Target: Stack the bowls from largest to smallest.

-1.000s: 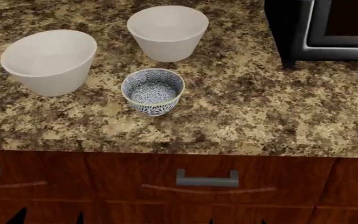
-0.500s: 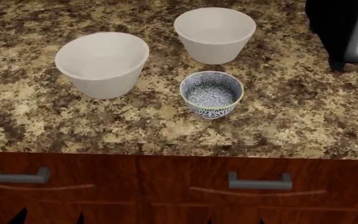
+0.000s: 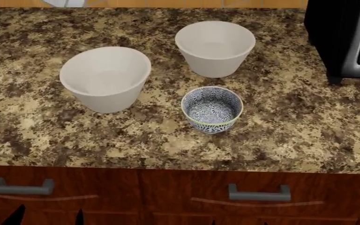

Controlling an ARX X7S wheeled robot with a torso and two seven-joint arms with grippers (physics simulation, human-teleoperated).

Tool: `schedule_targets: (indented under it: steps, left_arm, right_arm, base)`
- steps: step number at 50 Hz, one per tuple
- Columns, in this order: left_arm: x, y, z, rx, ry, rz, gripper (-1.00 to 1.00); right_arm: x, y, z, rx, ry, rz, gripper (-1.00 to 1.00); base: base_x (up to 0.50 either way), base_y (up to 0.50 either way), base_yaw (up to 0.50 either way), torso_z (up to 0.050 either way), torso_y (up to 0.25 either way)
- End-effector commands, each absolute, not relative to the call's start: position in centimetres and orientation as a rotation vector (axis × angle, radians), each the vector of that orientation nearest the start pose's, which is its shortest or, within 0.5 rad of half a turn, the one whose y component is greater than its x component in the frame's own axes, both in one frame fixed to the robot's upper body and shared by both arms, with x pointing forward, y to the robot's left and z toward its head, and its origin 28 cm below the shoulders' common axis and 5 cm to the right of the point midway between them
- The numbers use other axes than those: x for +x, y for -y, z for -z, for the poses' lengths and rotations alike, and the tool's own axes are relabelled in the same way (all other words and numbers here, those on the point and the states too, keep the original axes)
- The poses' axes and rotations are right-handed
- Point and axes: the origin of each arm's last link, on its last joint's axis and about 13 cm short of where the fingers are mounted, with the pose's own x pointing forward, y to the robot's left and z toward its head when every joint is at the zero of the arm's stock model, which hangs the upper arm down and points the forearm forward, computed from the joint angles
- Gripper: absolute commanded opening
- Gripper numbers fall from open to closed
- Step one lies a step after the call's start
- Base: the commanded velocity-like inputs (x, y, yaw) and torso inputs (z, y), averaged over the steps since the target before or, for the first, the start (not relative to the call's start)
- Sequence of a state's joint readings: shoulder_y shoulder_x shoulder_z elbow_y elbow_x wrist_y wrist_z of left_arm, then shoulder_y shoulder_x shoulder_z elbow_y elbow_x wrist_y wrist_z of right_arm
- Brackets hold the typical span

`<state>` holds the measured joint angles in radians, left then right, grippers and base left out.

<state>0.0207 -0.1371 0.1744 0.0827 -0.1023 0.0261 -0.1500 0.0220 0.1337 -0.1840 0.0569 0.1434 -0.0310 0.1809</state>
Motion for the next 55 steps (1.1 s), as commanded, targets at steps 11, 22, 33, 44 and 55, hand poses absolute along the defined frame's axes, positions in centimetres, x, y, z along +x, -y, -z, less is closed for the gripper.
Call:
schedule_targets:
  steps: [11,22,33,44,55]
  left_arm:
    - [20.8,-20.3,-3.3,0.012,0.108,0.022,1.00]
    - [23.4,-22.1,-13.1,0.018,0.301,0.028,1.00]
    - [25.5,-23.9,-21.6,0.042,0.459,0.024,1.00]
    - [27.6,-26.2,-30.1,-0.077,0.533,0.022,1.00]
    - [27.9,-26.2,-36.3,-0.019,0.594,0.023,1.00]
  right_arm:
    - [21.2,9.4,-1.5,-0.003,-0.006,0.005,1.00]
    - [22.9,10.3,-8.6,-0.061,0.098,-0.013,1.00]
    - [25.1,11.5,-14.8,-0.090,0.158,-0.033,1.00]
    - [28.2,12.7,-20.0,-0.151,0.170,-0.047,1.00]
    - [30.6,13.0,-22.9,-0.143,0.186,-0.066,1.00]
  base:
    - [0.00,0.00,0.00,0.050,0.000]
    - [0.00,0.00,0.00,0.015,0.000]
    - [0.00,0.00,0.00,0.000,0.000]
    - [0.00,0.00,0.00,0.000,0.000]
    - [0.00,0.00,0.00,0.000,0.000]
